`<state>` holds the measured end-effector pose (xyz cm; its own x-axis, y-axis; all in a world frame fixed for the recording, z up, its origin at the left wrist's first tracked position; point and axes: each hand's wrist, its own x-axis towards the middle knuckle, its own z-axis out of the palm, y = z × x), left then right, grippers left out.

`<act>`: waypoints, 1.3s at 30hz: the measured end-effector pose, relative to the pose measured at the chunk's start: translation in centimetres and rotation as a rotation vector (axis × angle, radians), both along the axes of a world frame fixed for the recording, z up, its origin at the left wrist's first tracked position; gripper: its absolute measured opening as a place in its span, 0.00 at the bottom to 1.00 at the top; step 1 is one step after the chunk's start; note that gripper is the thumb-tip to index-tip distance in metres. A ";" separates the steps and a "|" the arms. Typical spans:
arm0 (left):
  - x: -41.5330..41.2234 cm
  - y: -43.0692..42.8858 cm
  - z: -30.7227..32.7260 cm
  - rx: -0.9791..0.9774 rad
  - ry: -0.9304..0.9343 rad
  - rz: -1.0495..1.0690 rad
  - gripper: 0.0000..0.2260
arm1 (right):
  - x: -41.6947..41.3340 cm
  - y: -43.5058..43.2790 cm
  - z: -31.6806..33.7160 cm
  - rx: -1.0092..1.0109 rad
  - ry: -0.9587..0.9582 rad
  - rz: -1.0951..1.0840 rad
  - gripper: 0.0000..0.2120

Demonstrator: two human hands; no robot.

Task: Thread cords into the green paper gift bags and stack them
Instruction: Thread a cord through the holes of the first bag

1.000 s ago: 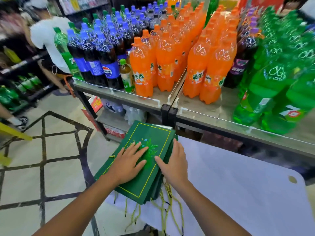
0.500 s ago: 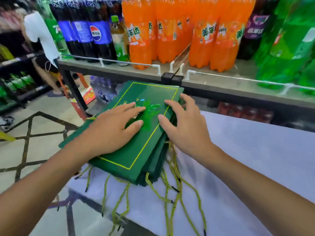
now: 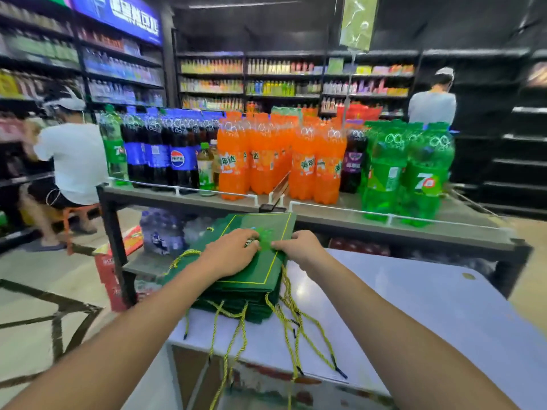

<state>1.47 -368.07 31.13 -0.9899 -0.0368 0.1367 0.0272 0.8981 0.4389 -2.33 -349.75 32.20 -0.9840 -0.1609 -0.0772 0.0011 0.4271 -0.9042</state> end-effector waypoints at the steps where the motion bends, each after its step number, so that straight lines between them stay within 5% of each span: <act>1: 0.3 0.2 0.3 0.012 0.002 -0.015 0.21 | 0.4 0.4 0.4 -0.033 -0.013 -0.019 0.11; 5: 1.9 0.2 1.6 0.039 0.072 -0.156 0.15 | 1.6 3.0 2.8 -0.132 -0.067 -0.021 0.05; 9: 3.2 0.7 3.3 0.047 0.107 -0.286 0.17 | 1.6 7.3 5.1 -0.164 -0.076 -0.020 0.12; 17: 2.6 10.8 2.5 -0.308 0.215 -0.668 0.15 | 1.6 19.5 6.2 0.009 -0.082 -0.150 0.14; 23: 1.5 18.5 -4.9 -0.332 0.064 -0.811 0.18 | 0.3 26.0 -0.5 0.387 -0.144 -0.111 0.17; 31: 1.0 21.4 -10.3 -0.357 0.039 -0.753 0.20 | 3.6 26.7 -7.6 0.990 0.210 -0.210 0.23; 39: -0.4 22.3 -10.2 -0.302 0.097 -0.604 0.18 | 6.7 27.2 -10.2 1.158 0.227 -0.054 0.25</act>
<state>1.08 -345.72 20.89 -0.8078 0.5719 0.1429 0.5886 0.7959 0.1419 4.42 -322.50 22.02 -0.9973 -0.0676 0.0274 -0.0665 0.9970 0.0406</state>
